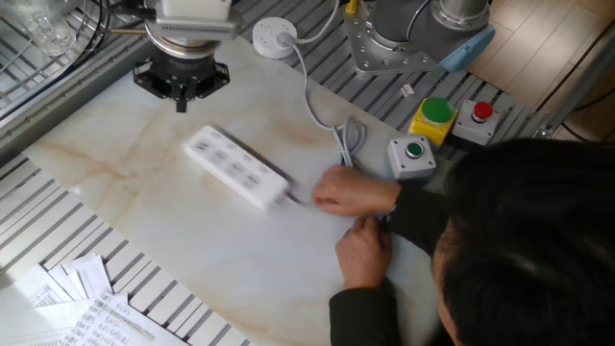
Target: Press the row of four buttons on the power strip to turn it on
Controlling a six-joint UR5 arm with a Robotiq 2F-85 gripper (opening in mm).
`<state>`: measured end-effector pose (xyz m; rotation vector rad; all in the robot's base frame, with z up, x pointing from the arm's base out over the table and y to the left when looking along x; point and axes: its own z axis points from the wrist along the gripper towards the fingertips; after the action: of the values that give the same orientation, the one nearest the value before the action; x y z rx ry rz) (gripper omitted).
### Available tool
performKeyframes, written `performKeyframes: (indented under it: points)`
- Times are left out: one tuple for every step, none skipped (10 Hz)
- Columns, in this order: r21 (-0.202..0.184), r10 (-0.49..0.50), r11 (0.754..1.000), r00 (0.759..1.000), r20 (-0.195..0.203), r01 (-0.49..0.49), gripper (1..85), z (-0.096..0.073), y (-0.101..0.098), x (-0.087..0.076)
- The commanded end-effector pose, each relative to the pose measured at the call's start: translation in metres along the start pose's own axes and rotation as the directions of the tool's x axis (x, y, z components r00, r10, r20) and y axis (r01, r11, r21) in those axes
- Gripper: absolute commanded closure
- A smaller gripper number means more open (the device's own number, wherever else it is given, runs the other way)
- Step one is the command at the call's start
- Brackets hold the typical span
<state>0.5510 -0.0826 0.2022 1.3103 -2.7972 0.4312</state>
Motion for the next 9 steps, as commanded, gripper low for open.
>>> performKeyframes:
  points:
    - [-0.026, 0.082, 0.996, 0.997, 0.011, -0.082, 84.7, -0.015, 0.001, -0.005]
    - [-0.015, 0.105, 0.994, 0.994, -0.008, -0.105, 84.7, -0.015, -0.002, 0.001]
    - [-0.004, 0.127, 0.992, 0.991, -0.037, -0.127, 84.7, -0.015, -0.004, 0.008]
    - [-0.018, 0.129, 0.991, 0.990, -0.065, -0.131, 84.7, -0.015, 0.001, 0.015]
    - [-0.007, 0.110, 0.994, 0.991, -0.076, -0.111, 84.7, -0.015, -0.002, 0.018]
    - [-0.015, 0.085, 0.996, 0.994, -0.064, -0.086, 84.7, -0.015, -0.001, 0.015]
    - [-0.037, 0.044, 0.998, 0.997, -0.066, -0.046, 84.7, -0.015, 0.004, 0.016]
    - [-0.026, 0.004, 1.000, 0.998, -0.063, -0.005, 84.7, -0.006, 0.001, 0.021]
    - [-0.061, 0.003, 0.998, 1.000, -0.024, -0.004, 84.7, 0.016, 0.010, 0.025]
